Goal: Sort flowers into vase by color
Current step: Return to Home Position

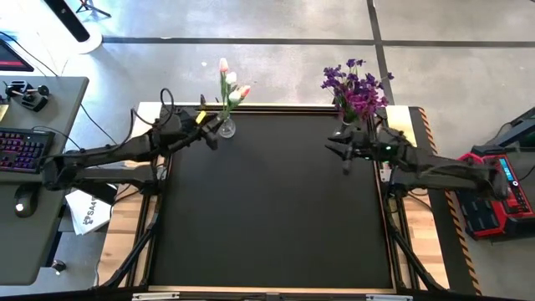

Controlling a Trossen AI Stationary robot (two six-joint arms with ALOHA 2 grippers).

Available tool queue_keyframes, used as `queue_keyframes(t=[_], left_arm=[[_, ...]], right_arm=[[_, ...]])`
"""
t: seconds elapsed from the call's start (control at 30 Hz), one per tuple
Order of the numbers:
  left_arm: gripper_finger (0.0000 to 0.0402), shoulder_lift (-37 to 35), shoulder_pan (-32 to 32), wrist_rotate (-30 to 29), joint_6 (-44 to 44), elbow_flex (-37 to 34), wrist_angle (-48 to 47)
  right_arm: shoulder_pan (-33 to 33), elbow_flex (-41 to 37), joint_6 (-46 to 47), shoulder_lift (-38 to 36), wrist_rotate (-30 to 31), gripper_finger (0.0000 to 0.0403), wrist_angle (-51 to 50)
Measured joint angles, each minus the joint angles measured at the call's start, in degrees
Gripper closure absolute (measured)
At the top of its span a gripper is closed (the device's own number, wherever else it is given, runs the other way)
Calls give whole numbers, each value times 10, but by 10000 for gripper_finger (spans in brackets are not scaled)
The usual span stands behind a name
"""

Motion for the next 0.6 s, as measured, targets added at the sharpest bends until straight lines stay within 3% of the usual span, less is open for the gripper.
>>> queue_keyframes(t=[0.17, 0.33, 0.43, 0.6], left_arm=[[251, -35, -51, 17, -13, 0, -3], [277, -43, -64, 96, -27, 0, 25], [310, -32, -72, 138, -27, 0, 59], [378, -7, -84, 139, -24, 0, 86]], right_arm=[[-38, 68, 16, -98, -143, 320, -185], [-74, 62, 42, -180, -271, 387, -174], [-80, 35, 73, -218, -275, 394, -175], [-79, -19, 124, -264, -274, 401, -172]])
